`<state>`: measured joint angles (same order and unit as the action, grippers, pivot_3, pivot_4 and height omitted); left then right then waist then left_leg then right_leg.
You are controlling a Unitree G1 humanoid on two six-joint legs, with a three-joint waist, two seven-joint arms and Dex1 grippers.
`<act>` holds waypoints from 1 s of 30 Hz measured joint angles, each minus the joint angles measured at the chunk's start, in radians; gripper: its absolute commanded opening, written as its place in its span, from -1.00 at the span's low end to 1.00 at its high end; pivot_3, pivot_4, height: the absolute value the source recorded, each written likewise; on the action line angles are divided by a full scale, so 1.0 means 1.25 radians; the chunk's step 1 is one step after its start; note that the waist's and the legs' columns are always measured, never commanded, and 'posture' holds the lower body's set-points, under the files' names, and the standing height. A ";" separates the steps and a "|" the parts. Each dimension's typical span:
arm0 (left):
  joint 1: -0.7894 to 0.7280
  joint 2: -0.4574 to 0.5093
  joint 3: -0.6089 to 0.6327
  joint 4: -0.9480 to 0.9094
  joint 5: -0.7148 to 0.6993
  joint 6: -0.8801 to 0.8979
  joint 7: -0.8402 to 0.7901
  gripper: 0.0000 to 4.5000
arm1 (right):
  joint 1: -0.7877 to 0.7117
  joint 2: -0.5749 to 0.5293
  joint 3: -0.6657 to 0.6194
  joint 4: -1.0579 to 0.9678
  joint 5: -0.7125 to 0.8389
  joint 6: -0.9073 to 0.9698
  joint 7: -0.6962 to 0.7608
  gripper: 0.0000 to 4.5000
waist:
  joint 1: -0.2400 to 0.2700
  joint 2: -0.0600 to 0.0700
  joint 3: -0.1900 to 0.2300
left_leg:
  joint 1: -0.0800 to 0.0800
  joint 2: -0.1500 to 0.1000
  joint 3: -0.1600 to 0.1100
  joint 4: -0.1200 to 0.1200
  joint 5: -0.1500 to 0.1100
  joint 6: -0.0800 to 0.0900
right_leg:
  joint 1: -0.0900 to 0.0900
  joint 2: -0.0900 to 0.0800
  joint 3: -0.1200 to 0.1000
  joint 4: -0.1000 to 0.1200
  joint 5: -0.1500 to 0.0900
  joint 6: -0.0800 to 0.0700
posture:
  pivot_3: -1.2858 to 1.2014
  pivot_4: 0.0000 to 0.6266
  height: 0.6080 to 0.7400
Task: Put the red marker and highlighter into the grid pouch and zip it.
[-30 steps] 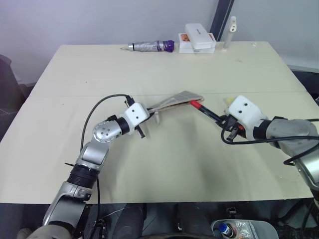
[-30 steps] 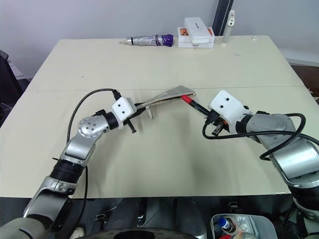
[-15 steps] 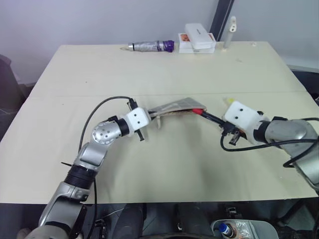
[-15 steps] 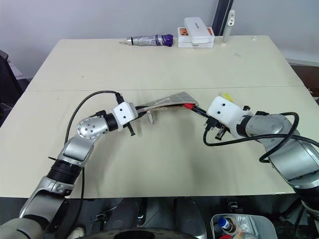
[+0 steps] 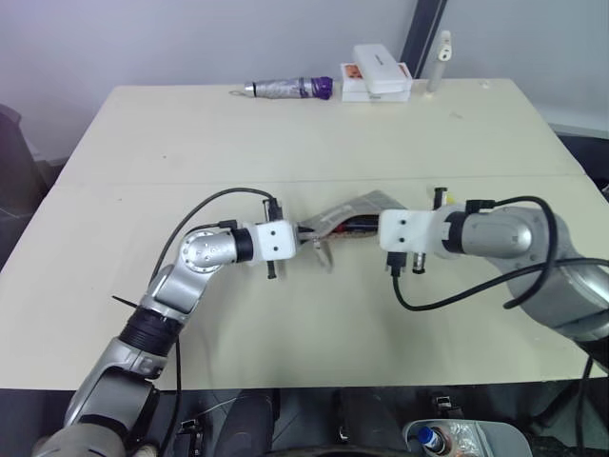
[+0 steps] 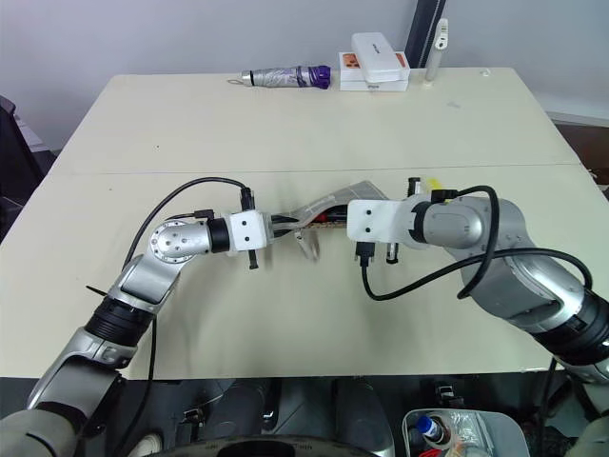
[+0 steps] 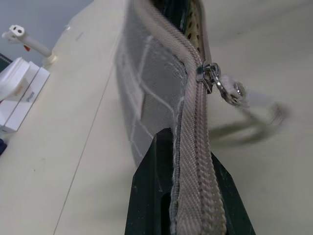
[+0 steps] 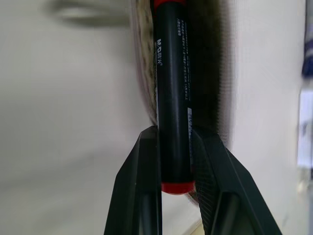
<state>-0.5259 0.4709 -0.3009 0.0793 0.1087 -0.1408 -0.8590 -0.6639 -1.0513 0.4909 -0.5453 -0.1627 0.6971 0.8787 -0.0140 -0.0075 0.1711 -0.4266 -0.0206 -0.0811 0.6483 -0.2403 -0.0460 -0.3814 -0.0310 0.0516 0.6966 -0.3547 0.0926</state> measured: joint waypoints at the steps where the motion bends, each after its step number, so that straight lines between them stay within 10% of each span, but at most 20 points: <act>1: 0.000 -0.001 0.000 -0.003 0.000 0.003 -0.003 -1.00 | -0.004 0.008 0.001 0.004 -0.010 -0.006 0.005 -0.22 | 0.000 0.000 0.000 | 0.000 0.000 0.000 0.000 0.000 0.000 | 0.000 0.000 0.000 0.000 0.000 0.000 | 0.03 -0.52 1.00; 6: 0.001 -0.018 0.003 -0.019 -0.010 0.031 -0.002 -1.00 | 0.011 0.016 -0.047 0.005 -0.010 -0.034 0.030 0.90 | 0.002 0.000 0.000 | 0.000 0.000 0.000 0.000 0.000 0.000 | 0.000 -0.001 0.000 0.000 0.000 0.000 | 0.03 -0.52 1.00; 16: 0.007 -0.064 0.055 -0.022 -0.041 0.179 0.093 -1.00 | 0.233 0.039 -0.503 0.003 0.216 0.172 0.079 0.90 | 0.006 -0.001 -0.001 | 0.001 0.000 -0.001 0.001 0.000 0.001 | 0.004 0.000 0.000 -0.001 0.000 0.000 | 0.03 -0.52 1.00; 30: -0.004 -0.128 0.044 0.036 0.033 0.190 0.241 -1.00 | 0.158 0.322 -0.564 0.459 0.210 0.213 -0.264 0.90 | 0.002 -0.001 -0.001 | 0.004 -0.001 0.000 0.000 0.000 0.001 | 0.004 0.000 0.000 0.000 0.000 0.000 | 0.03 -0.52 1.00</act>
<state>-0.5308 0.3108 -0.2456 0.1243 0.1497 0.0965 -0.5579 -0.4658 -0.6494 -0.2137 0.0282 0.1002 0.9629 0.5483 -0.0112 -0.0086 0.1703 -0.4221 -0.0213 -0.0808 0.6489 -0.2407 -0.0453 -0.3763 -0.0306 0.0518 0.6969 -0.3547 0.0927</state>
